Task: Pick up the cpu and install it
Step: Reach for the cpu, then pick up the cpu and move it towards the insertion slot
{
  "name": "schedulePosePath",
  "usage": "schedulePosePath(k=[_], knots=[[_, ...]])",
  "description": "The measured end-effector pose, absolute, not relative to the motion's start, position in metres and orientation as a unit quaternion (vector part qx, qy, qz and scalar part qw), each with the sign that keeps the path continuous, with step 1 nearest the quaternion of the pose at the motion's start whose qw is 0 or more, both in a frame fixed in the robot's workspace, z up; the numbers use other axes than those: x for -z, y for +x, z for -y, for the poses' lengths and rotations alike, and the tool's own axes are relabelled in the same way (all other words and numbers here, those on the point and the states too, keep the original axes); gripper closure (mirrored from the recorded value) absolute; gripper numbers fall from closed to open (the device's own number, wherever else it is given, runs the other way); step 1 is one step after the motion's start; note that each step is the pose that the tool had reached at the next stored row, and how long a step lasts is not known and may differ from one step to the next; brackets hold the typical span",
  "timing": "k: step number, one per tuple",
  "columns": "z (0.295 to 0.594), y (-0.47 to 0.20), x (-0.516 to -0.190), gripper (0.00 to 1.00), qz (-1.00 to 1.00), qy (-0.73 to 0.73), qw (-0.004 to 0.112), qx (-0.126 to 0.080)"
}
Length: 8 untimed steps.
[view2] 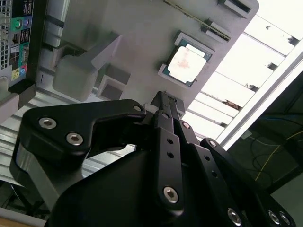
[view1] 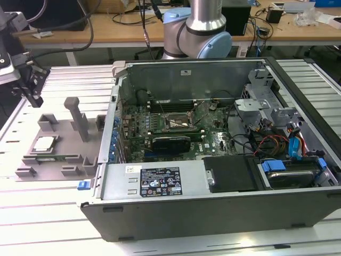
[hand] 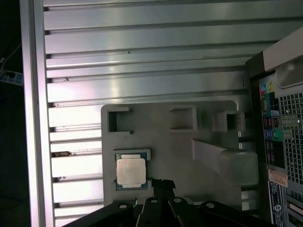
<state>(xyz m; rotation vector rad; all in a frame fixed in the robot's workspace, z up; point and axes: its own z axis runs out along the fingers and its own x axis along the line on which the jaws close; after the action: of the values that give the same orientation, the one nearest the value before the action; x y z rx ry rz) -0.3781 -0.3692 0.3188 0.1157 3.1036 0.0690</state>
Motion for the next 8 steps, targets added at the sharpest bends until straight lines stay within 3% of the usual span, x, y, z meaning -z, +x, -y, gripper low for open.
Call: schedulePosePath(k=[8], knots=[[0.3692, -0.3781, -0.3185, 0.89, -0.999, 0.037, 0.018, -0.022]])
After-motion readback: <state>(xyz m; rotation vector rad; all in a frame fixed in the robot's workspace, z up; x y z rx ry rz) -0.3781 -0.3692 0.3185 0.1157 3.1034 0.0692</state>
